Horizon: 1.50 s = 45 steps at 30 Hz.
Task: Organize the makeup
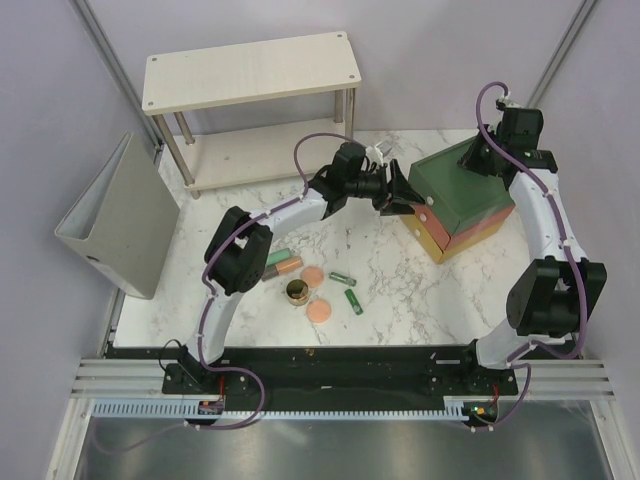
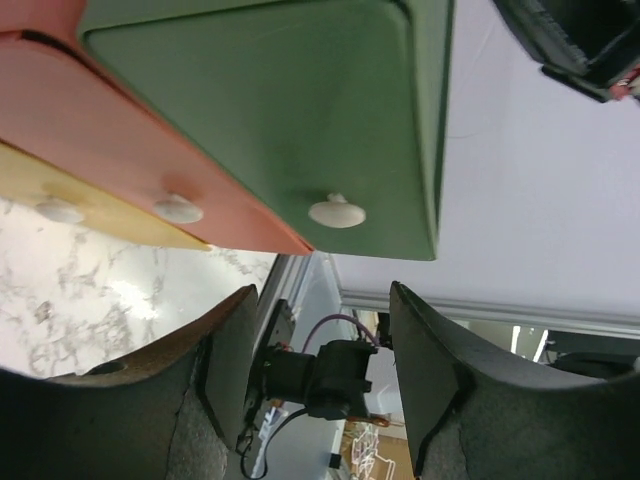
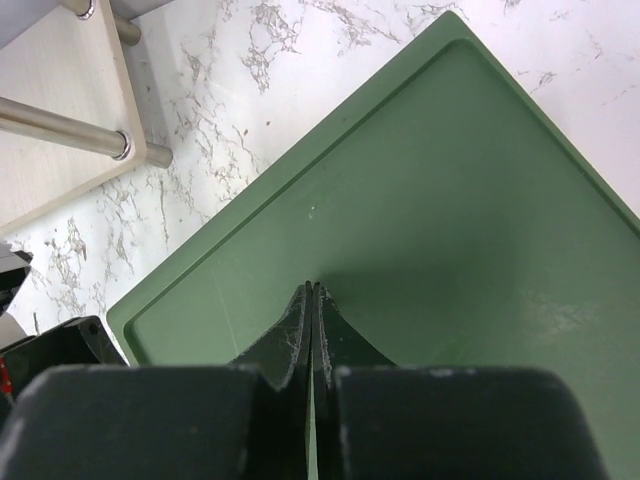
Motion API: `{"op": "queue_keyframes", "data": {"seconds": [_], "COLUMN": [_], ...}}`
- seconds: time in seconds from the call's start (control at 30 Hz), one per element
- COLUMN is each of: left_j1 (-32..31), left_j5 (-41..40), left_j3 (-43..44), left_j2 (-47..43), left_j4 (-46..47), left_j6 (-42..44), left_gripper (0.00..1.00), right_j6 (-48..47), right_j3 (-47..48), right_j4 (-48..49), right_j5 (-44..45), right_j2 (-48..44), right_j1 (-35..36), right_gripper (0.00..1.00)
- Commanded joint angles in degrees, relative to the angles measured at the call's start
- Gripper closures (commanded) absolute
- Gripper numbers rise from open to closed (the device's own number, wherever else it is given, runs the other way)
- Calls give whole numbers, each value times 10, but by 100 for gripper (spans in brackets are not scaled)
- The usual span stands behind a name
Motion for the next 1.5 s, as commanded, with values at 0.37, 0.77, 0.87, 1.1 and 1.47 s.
{"op": "queue_keyframes", "data": {"seconds": [0.37,0.77,0.87,1.1,1.47], "left_j1": [-14,-16,-19,-20,-25], "left_j5": [27,15,13,-4,-25], "left_j3": [50,58,63,68,84], "left_j2": [54,75,79,80,92], "left_j4": [132,168,167,167,171], "left_j6": [-115,-136,-134,-133,-144], "left_gripper": [48,47,48,51,59], "right_j6": [-8,-9,-10,-10,-9], "right_j3": [-58,-75,-78,-81,-96], "right_j4": [-32,-31,-30,-29,-24], "right_j5": [21,19,18,11,3], "right_j2": [-8,-13,-16,-19,-26], "right_j1": [-2,-2,-2,-1,-1], "right_gripper": [100,100,100,100,100]}}
